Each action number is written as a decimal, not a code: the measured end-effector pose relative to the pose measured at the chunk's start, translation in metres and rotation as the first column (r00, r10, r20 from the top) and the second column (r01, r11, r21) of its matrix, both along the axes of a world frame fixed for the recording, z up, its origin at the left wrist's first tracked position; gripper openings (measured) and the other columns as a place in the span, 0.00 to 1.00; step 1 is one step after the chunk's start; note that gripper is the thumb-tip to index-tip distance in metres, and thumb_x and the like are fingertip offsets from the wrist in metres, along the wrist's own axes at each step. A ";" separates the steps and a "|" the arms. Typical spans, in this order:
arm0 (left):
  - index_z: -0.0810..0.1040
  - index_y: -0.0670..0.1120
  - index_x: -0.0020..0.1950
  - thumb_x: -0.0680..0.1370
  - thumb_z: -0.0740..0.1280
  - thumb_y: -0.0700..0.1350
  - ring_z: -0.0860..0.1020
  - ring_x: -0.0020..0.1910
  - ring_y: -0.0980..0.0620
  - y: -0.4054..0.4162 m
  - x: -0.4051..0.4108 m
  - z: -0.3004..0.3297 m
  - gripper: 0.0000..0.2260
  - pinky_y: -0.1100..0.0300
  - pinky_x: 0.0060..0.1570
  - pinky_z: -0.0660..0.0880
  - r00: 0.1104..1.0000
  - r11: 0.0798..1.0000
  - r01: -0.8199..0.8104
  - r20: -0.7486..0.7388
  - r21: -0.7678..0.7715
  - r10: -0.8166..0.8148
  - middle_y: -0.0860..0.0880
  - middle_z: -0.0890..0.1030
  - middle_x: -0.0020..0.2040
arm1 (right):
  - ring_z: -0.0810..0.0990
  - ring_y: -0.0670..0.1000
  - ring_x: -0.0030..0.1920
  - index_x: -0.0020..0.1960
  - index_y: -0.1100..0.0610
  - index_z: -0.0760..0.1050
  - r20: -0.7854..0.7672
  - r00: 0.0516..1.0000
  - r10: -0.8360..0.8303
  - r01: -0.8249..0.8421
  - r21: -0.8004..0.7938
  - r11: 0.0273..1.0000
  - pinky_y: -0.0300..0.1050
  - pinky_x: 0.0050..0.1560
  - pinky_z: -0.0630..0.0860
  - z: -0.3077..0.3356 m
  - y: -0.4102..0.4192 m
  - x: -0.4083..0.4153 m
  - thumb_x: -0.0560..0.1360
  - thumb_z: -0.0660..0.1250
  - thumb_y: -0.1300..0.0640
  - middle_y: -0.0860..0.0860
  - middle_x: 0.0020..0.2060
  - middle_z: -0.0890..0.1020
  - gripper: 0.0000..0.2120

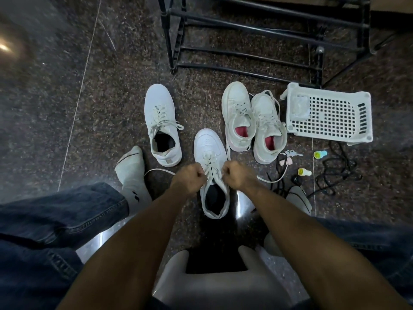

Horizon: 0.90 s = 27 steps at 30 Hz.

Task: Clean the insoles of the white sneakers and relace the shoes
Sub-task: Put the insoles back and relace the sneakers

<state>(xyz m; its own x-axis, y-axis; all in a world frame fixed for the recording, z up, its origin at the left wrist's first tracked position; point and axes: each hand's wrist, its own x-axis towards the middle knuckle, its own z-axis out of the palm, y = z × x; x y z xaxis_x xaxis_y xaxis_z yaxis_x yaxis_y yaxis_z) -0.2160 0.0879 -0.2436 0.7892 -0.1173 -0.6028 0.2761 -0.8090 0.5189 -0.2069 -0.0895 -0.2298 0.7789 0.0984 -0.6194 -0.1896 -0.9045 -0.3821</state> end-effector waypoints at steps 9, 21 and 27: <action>0.81 0.50 0.55 0.74 0.64 0.43 0.80 0.44 0.46 0.025 0.000 0.006 0.11 0.54 0.45 0.76 0.999 0.995 0.002 0.039 -0.098 0.002 0.49 0.82 0.42 | 0.79 0.53 0.46 0.49 0.55 0.78 -0.015 0.999 0.037 -0.036 0.089 0.995 0.47 0.48 0.76 0.015 -0.022 0.006 0.73 0.69 0.57 0.51 0.45 0.81 0.05; 0.84 0.40 0.49 0.78 0.67 0.40 0.81 0.47 0.44 0.007 -0.004 0.010 0.07 0.61 0.43 0.70 0.988 0.963 -0.148 0.002 -0.225 0.152 0.42 0.84 0.47 | 0.80 0.57 0.47 0.45 0.54 0.75 0.028 0.994 0.107 -0.106 -0.053 0.993 0.44 0.41 0.70 0.003 0.002 -0.001 0.75 0.64 0.54 0.54 0.46 0.80 0.04; 0.80 0.42 0.56 0.78 0.62 0.45 0.79 0.56 0.40 0.036 0.011 0.015 0.12 0.53 0.52 0.76 0.985 0.963 -0.140 -0.068 0.228 0.159 0.42 0.81 0.56 | 0.79 0.56 0.47 0.41 0.53 0.75 -0.069 0.982 0.174 -0.185 -0.196 0.963 0.46 0.47 0.75 0.027 -0.054 0.010 0.71 0.67 0.48 0.52 0.44 0.81 0.08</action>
